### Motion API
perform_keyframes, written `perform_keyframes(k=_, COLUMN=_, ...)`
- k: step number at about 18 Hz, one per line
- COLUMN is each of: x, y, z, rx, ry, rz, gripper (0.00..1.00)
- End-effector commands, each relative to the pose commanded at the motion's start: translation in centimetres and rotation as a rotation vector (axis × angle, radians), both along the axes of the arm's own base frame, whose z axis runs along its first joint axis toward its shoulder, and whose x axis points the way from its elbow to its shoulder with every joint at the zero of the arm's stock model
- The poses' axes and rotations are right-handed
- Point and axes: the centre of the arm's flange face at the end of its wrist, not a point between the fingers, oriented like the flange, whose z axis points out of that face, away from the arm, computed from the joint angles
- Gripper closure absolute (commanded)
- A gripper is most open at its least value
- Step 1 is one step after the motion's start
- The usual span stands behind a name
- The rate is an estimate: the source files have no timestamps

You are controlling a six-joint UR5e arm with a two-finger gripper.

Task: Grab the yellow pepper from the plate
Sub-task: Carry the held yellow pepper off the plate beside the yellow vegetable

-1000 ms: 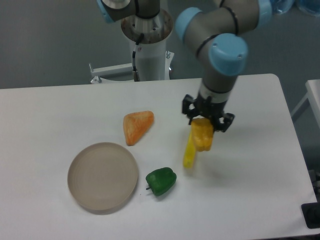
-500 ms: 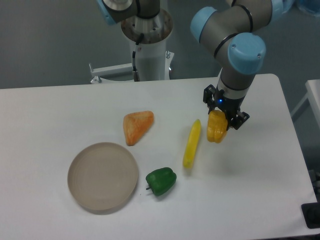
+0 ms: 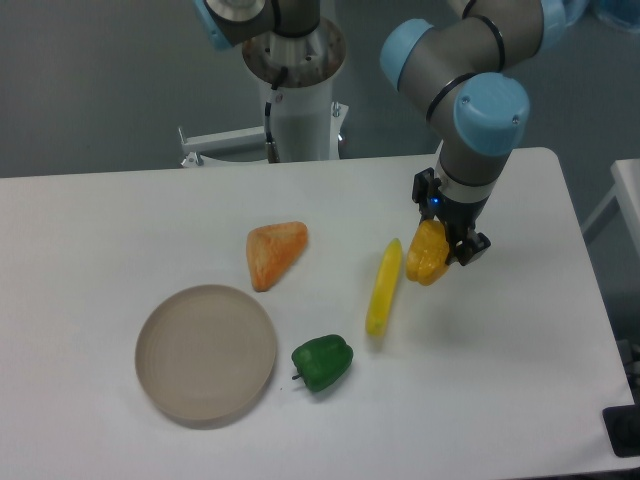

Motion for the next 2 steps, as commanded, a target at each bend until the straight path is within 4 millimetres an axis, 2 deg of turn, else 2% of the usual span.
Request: perform_keyframes(k=2, x=-0.1, y=-0.06, z=0.02, rx=0.0, ry=0.002, rz=0.002, gripper=0.72)
